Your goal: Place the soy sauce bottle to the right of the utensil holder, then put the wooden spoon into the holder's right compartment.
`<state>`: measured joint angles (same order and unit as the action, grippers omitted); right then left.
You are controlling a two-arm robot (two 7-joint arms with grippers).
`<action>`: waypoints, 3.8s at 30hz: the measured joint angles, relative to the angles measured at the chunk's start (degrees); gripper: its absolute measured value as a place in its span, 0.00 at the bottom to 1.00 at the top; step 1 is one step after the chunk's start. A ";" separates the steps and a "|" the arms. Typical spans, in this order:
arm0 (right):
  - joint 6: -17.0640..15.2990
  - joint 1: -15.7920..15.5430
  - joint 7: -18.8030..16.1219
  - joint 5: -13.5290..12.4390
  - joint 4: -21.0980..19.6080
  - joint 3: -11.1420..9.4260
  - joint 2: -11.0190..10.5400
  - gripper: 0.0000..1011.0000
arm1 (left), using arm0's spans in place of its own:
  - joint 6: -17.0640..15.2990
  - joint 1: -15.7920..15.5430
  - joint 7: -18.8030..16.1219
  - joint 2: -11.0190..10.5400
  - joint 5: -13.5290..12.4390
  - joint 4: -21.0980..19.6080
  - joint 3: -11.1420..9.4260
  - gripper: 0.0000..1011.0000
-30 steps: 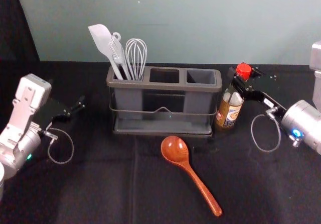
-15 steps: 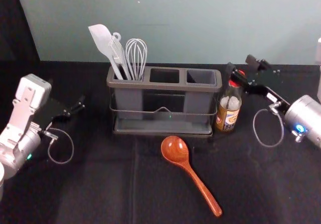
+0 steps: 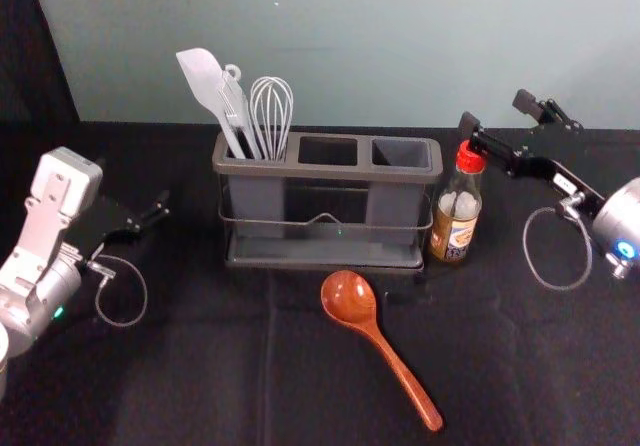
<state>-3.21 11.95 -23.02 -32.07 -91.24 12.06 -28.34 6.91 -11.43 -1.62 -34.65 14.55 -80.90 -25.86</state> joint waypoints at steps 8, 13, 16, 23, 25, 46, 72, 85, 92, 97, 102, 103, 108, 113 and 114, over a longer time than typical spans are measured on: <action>-2.89 -3.31 0.90 -0.87 -5.57 -0.35 -2.54 0.99 | 0.00 0.00 0.00 0.00 0.00 0.00 0.00 0.99; -3.68 -5.51 0.42 -1.39 -8.92 0.32 -4.23 0.99 | 0.00 0.00 0.00 0.00 0.00 0.00 0.00 0.99; -3.90 -6.29 -0.02 -1.44 -10.05 1.12 -4.87 0.99 | 0.00 0.00 0.00 0.00 0.00 0.00 0.00 0.99; -4.30 -6.97 -1.38 1.28 -11.04 5.75 -6.12 0.99 | 0.00 0.00 0.00 0.00 0.00 0.00 0.00 0.99; -4.62 -6.97 -1.48 1.82 -10.73 6.85 -6.01 0.99 | 0.00 0.00 0.00 0.00 0.00 0.00 0.00 0.99; -10.61 -5.53 0.20 8.91 -7.56 14.79 -3.94 0.99 | 0.00 0.00 0.00 0.00 0.00 0.00 0.00 0.99; -13.72 -4.84 2.43 14.64 -6.51 16.05 -2.52 0.99 | 0.00 0.00 0.00 0.00 0.00 0.00 0.00 0.99; -15.65 -4.98 2.52 15.15 -6.28 16.07 -1.60 0.99 | 0.00 0.00 0.00 0.00 0.00 0.00 0.00 0.99; -23.12 -5.13 2.16 14.65 -9.52 15.44 -0.90 0.99 | 0.00 0.00 0.00 0.00 0.00 0.00 0.00 0.99; -32.45 -3.81 3.57 15.00 -12.34 15.74 0.20 0.99 | 0.00 0.00 0.00 0.00 0.00 0.00 0.00 0.99; -41.16 -2.08 6.49 16.52 -13.59 16.53 2.44 0.99 | 0.00 0.00 0.00 0.00 0.00 0.00 0.00 0.99; -43.27 -1.56 7.33 16.83 -13.58 16.55 3.41 0.99 | 0.00 0.00 0.00 0.00 0.00 0.00 0.00 0.99; -46.37 -0.32 8.86 17.64 -12.44 16.54 6.09 0.99 | 0.00 0.00 0.00 0.00 0.00 0.00 0.00 0.99; -47.14 1.11 9.52 18.64 -10.11 16.68 8.36 0.99 | 0.00 0.00 0.00 0.00 0.00 0.00 0.00 0.99; -47.20 1.29 9.73 18.83 -9.73 16.71 8.73 0.99 | 0.00 0.00 0.00 0.00 0.00 0.00 0.00 0.99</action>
<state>-50.42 13.24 -13.29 -13.24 -100.98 28.76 -19.61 6.91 -11.43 -1.62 -34.64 14.55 -80.90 -25.86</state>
